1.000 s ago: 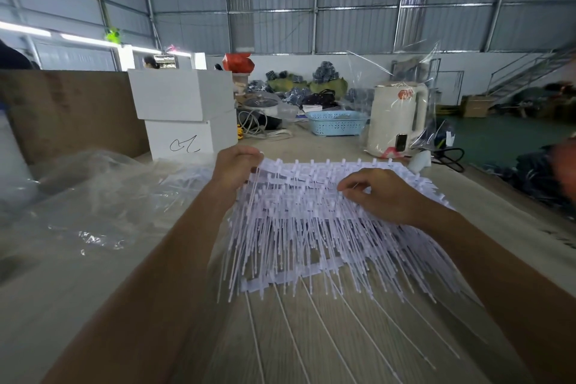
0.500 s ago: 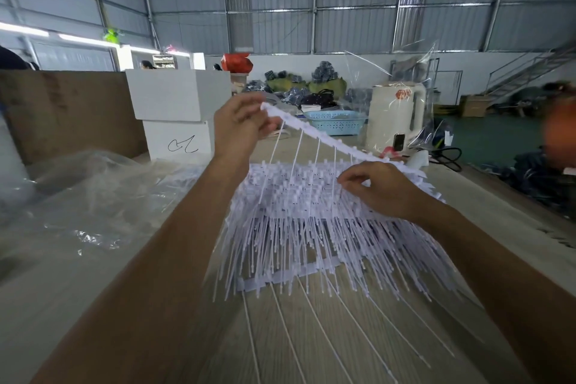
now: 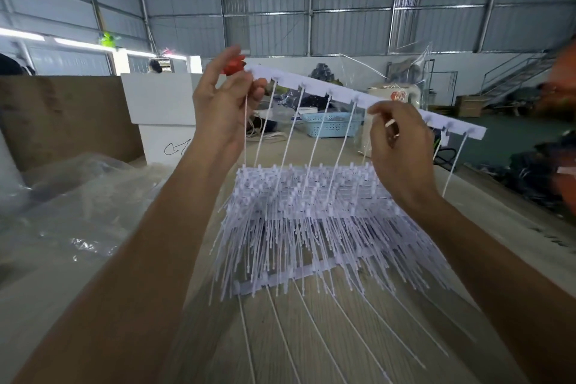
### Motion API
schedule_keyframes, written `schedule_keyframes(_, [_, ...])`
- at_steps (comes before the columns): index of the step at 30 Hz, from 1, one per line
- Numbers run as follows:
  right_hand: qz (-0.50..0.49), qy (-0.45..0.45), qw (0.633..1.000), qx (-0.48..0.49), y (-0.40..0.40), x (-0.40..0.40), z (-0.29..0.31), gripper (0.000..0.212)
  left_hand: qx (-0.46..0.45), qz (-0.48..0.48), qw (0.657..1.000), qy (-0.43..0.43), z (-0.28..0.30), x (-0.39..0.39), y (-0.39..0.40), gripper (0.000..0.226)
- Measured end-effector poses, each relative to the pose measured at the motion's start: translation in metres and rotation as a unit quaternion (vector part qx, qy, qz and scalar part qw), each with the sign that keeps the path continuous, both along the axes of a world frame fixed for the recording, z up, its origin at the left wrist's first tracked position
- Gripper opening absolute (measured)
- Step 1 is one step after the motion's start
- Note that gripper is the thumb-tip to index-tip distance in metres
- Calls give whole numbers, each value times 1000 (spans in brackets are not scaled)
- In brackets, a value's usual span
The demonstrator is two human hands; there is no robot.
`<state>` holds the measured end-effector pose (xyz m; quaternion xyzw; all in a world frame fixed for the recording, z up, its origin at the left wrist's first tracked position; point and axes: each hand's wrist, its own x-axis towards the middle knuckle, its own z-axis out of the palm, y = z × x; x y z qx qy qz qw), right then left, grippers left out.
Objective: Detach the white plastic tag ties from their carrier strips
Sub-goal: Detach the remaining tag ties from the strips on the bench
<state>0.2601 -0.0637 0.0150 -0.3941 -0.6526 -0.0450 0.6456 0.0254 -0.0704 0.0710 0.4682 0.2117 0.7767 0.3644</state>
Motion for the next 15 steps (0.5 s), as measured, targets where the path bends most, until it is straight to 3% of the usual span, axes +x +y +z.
schedule_keyframes(3, [35,27,999,-11,-8,-4,7,24,6,-10,999,48,3,-1,-2,34])
schedule_keyframes(10, [95,-21,991,-87,-14,-11,11,37,35,33,997,65,19,-10,-13,30])
schedule_keyframes(15, [113,22,992,-45,-22,-10,22,35,53,76,994,50,27,-10,-18,31])
